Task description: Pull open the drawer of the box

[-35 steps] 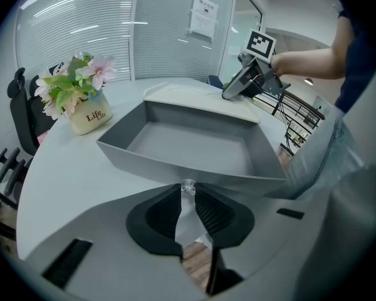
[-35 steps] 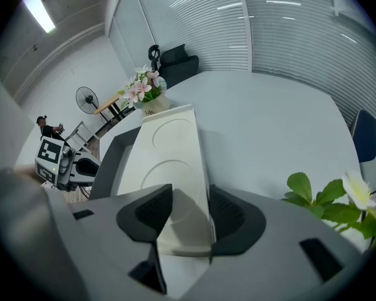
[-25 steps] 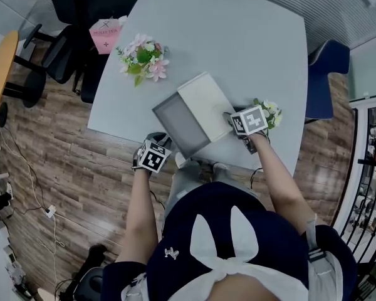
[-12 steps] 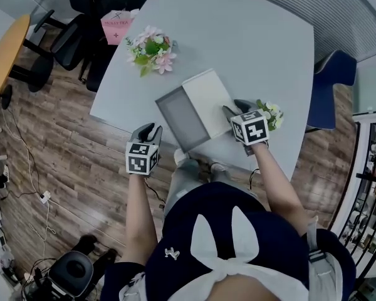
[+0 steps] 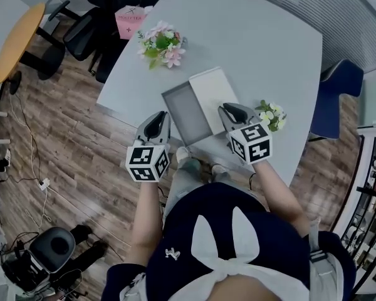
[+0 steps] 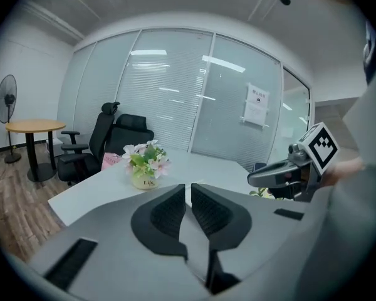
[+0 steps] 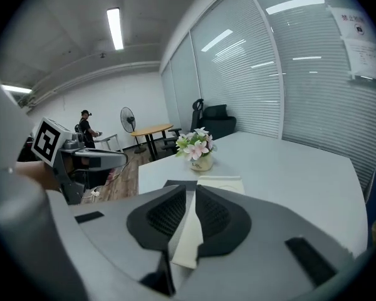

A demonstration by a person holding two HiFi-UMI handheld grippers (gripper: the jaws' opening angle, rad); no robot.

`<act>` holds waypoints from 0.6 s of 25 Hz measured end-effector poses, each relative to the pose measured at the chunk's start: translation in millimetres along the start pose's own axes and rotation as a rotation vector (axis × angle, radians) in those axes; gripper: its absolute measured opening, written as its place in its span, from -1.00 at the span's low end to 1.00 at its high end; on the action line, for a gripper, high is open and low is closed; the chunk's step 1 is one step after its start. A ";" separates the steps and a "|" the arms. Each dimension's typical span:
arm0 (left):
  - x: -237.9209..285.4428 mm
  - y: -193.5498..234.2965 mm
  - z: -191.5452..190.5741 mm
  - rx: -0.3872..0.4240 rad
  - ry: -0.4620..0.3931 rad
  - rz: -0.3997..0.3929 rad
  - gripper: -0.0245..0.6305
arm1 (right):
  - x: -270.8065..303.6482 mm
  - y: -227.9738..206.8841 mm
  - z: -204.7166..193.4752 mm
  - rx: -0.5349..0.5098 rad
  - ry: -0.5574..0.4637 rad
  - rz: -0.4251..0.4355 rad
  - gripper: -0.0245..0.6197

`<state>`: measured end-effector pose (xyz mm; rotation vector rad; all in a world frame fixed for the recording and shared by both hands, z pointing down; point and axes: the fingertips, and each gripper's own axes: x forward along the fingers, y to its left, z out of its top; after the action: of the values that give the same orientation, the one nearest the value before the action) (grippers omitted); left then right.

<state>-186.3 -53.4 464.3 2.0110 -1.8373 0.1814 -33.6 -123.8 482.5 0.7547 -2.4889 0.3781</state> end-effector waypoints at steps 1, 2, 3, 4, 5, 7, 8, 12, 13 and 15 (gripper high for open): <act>-2.5 -8.5 3.6 0.007 -0.007 -0.004 -0.80 | -1.9 5.9 2.9 -0.002 -0.011 0.013 -0.78; -4.5 -17.2 5.9 0.015 -0.007 -0.011 -0.80 | -3.7 11.8 5.6 -0.003 -0.023 0.026 -0.83; -6.0 -25.9 6.8 0.021 -0.002 -0.021 -0.81 | -5.7 17.6 7.8 -0.005 -0.034 0.039 -0.88; -7.2 -34.2 6.7 0.023 0.005 -0.031 -0.81 | -7.8 23.8 9.6 -0.010 -0.044 0.055 -0.90; -8.3 -41.6 6.5 0.022 0.012 -0.038 -0.82 | -10.2 30.2 11.2 -0.016 -0.055 0.072 -0.90; -11.1 -53.6 7.1 0.018 0.019 -0.041 -0.84 | -15.5 43.0 14.7 -0.033 -0.078 0.108 -0.91; -12.7 -58.4 8.1 0.017 0.018 -0.038 -0.84 | -18.3 48.9 16.4 -0.042 -0.087 0.123 -0.91; -20.0 -76.7 15.2 -0.013 -0.004 -0.054 -0.85 | -29.0 66.9 20.0 -0.070 -0.100 0.166 -0.91; -21.4 -80.4 16.3 -0.016 -0.007 -0.057 -0.85 | -31.4 70.0 20.3 -0.076 -0.102 0.174 -0.91; -23.8 -85.6 16.5 -0.011 -0.007 -0.053 -0.85 | -35.8 74.6 20.8 -0.087 -0.106 0.186 -0.91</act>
<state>-108.5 -33.5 422.8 2.0526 -1.7830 0.1494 -59.3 -56.2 437.3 0.5223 -2.6654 0.2996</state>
